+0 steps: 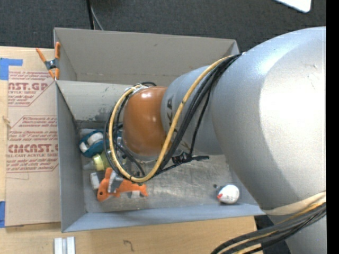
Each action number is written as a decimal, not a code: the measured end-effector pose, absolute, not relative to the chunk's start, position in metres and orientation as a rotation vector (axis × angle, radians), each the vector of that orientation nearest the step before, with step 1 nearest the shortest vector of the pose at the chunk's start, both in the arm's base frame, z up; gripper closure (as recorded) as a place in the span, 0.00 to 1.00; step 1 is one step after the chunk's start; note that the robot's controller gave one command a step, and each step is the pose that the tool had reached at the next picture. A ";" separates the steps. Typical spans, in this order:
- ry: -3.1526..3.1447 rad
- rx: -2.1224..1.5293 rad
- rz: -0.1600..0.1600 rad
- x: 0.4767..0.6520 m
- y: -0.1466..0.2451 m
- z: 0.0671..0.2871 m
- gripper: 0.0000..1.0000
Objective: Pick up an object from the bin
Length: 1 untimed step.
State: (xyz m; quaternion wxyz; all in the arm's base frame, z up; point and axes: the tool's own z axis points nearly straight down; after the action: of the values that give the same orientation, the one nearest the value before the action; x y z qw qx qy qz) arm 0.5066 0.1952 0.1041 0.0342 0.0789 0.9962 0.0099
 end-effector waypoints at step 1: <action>3.063 0.242 0.031 0.507 0.195 0.104 1.00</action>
Offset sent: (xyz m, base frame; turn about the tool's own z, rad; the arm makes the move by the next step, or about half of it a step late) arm -0.0002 -0.0174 0.0600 -0.0037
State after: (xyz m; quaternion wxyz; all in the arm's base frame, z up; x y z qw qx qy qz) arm 0.5066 0.1953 0.1041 0.0342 0.0788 0.9963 0.0100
